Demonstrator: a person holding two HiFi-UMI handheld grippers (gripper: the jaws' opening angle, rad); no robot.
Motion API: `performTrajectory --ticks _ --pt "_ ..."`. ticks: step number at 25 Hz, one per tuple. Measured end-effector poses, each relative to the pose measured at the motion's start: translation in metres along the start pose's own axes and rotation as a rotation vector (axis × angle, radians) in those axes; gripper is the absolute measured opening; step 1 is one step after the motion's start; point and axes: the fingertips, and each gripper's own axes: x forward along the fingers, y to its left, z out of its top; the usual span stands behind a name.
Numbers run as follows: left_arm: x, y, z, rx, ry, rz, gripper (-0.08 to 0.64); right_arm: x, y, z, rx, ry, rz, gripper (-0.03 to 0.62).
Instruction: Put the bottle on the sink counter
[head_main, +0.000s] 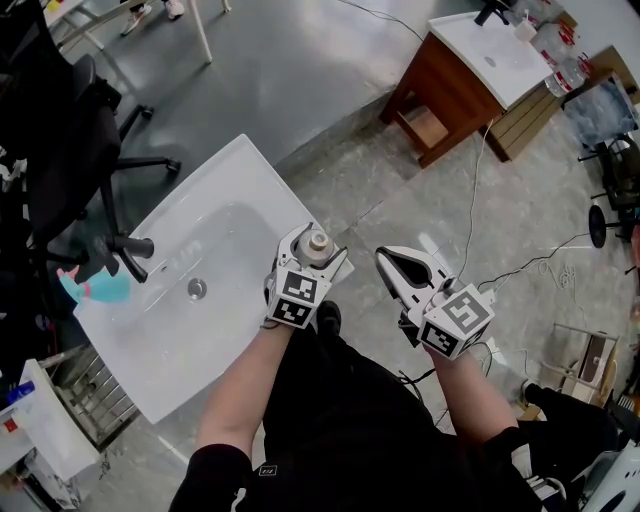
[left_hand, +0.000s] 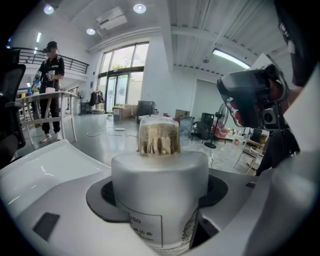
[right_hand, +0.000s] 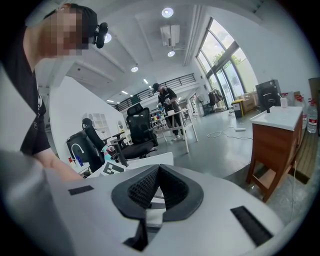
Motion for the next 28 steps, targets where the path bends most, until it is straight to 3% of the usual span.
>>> performTrajectory --ticks 13,28 --pt "-0.002 -0.001 -0.002 0.0 0.006 -0.003 0.337 -0.007 0.001 -0.003 0.0 0.003 -0.001 0.014" --pt "-0.013 -0.003 -0.018 0.032 0.074 0.016 0.337 -0.014 0.007 -0.003 -0.007 -0.003 0.013 0.014"
